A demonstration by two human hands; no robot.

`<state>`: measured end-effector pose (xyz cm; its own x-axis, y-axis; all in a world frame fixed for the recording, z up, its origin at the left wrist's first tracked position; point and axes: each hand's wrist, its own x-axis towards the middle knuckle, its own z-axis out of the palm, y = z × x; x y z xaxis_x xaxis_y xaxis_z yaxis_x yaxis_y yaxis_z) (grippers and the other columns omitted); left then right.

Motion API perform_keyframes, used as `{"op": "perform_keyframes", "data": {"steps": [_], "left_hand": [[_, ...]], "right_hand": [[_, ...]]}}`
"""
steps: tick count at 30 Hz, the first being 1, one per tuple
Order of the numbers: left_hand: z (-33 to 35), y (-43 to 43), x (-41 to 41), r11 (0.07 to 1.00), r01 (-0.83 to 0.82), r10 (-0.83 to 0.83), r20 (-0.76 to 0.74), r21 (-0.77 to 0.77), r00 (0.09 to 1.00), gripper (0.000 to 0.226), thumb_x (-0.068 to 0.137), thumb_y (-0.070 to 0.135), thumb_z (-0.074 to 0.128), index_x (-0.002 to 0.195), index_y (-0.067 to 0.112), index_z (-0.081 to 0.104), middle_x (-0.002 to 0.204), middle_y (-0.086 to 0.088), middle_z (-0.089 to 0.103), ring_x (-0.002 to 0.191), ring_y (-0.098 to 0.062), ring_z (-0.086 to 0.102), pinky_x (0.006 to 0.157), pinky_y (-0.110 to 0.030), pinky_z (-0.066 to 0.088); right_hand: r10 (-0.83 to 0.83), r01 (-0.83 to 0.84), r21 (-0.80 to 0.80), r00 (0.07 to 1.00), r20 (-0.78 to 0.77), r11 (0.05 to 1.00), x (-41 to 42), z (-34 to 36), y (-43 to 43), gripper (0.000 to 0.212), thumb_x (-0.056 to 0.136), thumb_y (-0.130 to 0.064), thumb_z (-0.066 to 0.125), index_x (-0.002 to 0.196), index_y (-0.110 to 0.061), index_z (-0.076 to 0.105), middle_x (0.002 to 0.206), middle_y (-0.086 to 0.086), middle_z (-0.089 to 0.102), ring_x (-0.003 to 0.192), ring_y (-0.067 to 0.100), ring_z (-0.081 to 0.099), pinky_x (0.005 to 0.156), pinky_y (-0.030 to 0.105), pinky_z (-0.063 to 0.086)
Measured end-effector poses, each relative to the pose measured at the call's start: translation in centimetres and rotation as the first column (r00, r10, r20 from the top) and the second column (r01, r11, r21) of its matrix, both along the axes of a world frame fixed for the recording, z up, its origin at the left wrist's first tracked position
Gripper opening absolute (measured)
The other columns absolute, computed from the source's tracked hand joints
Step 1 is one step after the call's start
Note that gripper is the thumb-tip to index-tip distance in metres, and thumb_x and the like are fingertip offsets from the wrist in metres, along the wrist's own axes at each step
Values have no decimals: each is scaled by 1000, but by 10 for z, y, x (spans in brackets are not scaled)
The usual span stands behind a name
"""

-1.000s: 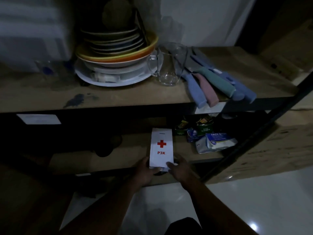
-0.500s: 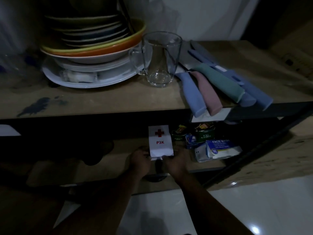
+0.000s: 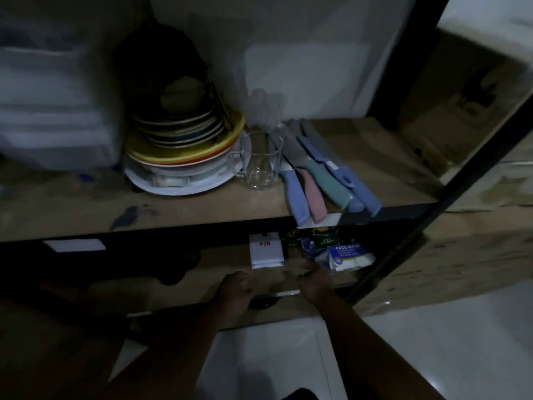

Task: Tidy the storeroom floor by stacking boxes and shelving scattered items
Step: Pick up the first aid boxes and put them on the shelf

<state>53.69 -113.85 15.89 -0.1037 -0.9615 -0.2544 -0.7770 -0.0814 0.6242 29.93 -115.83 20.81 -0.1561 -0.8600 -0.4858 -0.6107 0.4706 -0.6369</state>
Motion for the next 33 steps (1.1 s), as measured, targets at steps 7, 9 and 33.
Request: {"op": "perform_keyframes", "data": {"steps": [7, 9, 33], "left_hand": [[68, 87, 37, 964, 264, -257, 120, -42, 959, 22, 89, 23, 56, 99, 16, 74, 98, 14, 56, 81, 4, 60, 70, -14, 53], [89, 108, 43, 932, 335, -321, 114, -135, 940, 25, 82, 25, 53, 94, 21, 74, 100, 14, 59, 79, -7, 66, 65, -17, 56], [126, 173, -30, 842, 421, -391, -157, 336, 907, 18, 95, 18, 69, 106, 30, 63, 116, 5, 63, 106, -12, 62, 82, -23, 49]], "right_hand": [[114, -128, -36, 959, -258, 991, -13, 46, 107, 46, 88, -35, 40, 113, -11, 71, 119, 13, 70, 115, 34, 64, 99, 34, 46], [81, -89, -19, 967, -242, 996, -9, 75, 143, 28, 92, -21, 54, 113, -14, 72, 120, 10, 69, 115, 30, 63, 97, 32, 47], [-232, 286, 183, 935, -269, 941, -93, 61, 397, 29, 87, -17, 53, 110, -30, 64, 75, -7, 60, 79, 11, 62, 90, 31, 52]]}}
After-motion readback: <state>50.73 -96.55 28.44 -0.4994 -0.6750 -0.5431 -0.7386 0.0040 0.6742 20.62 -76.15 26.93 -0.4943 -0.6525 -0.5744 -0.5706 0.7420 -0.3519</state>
